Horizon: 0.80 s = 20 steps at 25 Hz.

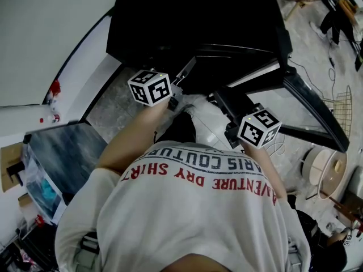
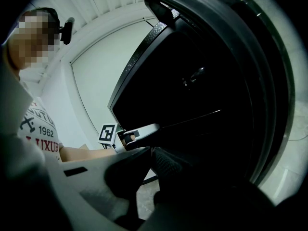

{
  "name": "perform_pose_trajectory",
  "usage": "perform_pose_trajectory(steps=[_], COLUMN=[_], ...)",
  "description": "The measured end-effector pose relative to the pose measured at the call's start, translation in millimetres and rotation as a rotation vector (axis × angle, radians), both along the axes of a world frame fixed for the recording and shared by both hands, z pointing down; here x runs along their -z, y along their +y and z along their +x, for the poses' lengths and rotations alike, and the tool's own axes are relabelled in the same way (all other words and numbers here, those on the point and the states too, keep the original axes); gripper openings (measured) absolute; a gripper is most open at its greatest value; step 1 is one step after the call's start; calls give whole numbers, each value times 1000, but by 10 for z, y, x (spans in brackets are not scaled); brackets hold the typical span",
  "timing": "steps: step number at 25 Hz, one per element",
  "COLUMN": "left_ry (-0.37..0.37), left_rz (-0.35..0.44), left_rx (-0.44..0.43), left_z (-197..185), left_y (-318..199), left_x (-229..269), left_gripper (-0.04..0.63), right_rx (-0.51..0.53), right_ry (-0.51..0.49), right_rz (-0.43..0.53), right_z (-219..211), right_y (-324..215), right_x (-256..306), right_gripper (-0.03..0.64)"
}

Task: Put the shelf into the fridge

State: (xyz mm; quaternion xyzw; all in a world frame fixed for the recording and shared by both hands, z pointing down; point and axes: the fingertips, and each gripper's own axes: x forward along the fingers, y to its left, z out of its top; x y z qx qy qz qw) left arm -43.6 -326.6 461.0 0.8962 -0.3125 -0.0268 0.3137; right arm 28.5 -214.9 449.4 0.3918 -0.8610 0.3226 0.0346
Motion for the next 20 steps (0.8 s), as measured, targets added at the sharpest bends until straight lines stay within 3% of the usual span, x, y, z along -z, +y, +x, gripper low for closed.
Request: perform_pose_trajectory(steps=[8,20], left_ry=[-23,18], left_rz=[26,-33], left_rx=[-25,-26], left_z=[-22,-278], left_y=[55,463], left_x=[-2,161], left_gripper=[175,175], right_rx=[-2,38], right_ry=[0,-15], right_rz=[-2,65], right_z=[16,-87], right_y=[37,170], right_x=[-3,286], right_gripper=[35,32])
